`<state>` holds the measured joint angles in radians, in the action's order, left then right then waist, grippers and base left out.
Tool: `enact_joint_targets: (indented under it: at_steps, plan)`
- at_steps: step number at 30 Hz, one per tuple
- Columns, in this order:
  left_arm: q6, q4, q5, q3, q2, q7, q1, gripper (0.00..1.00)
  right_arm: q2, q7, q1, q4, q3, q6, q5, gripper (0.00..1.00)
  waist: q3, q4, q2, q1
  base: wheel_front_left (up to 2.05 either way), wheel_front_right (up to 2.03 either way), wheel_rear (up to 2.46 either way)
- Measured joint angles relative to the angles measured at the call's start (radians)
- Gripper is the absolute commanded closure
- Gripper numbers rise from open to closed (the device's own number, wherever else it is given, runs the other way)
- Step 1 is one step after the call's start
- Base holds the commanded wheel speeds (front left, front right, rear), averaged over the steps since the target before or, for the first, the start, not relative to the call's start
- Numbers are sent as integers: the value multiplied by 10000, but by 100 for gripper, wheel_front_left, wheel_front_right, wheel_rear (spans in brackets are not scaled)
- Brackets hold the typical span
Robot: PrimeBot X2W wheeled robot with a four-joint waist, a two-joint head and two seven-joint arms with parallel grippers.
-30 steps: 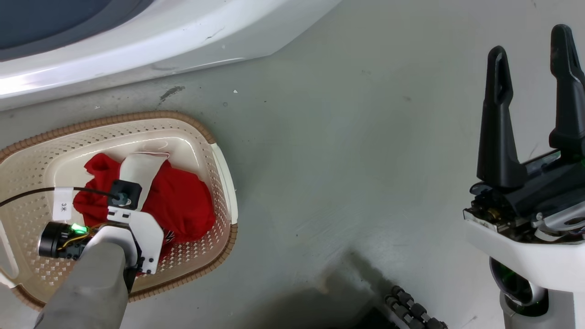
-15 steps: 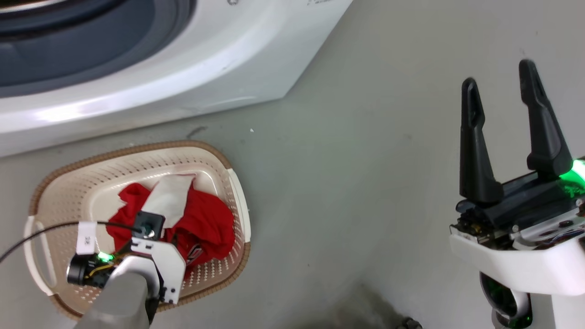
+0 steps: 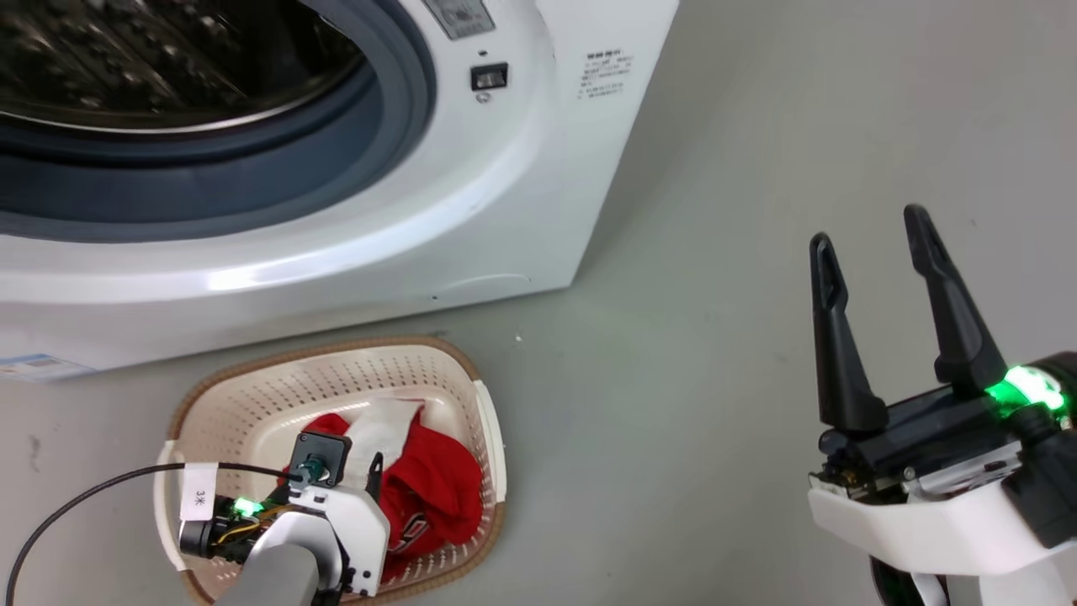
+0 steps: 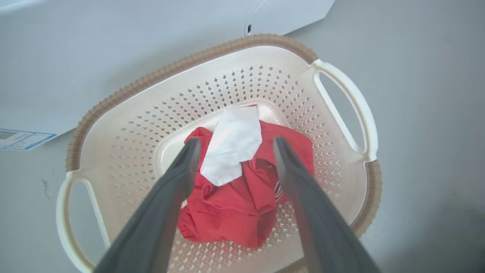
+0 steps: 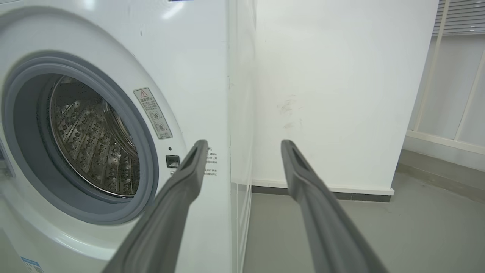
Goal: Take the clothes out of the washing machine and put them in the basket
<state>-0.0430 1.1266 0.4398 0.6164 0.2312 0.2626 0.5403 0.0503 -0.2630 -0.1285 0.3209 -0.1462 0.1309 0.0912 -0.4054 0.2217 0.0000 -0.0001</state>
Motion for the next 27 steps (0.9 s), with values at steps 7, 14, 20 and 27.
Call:
enact_joint_targets:
  at_steps: [7, 14, 20, 27]
  plan:
    - [-531, -2113, -476, -598, 96, 6, -1109, 0, 2, 0, 594, -184, 100, 0, -171, 0, 944, -389, 0, -1, 0, 0, 0]
    - [-1129, -5160, -1423, -1927, 88, 6, -2490, 0, 2, -2, 1240, -359, 205, 0, -245, 0, 1972, -835, 0, -2, 0, 0, 0]
    - [-1379, -7070, -2113, -2959, -102, 6, -3304, 0, 2, 0, 1593, -462, 326, 0, -297, 0, 2480, -1101, 0, -1, 0, 0, 0]
    - [-1463, -8646, -2727, -4031, -489, 6, -4184, 0, 2, -2, 1879, -600, 403, 0, -245, 0, 2904, -1365, 0, -1, 0, 0, 0]
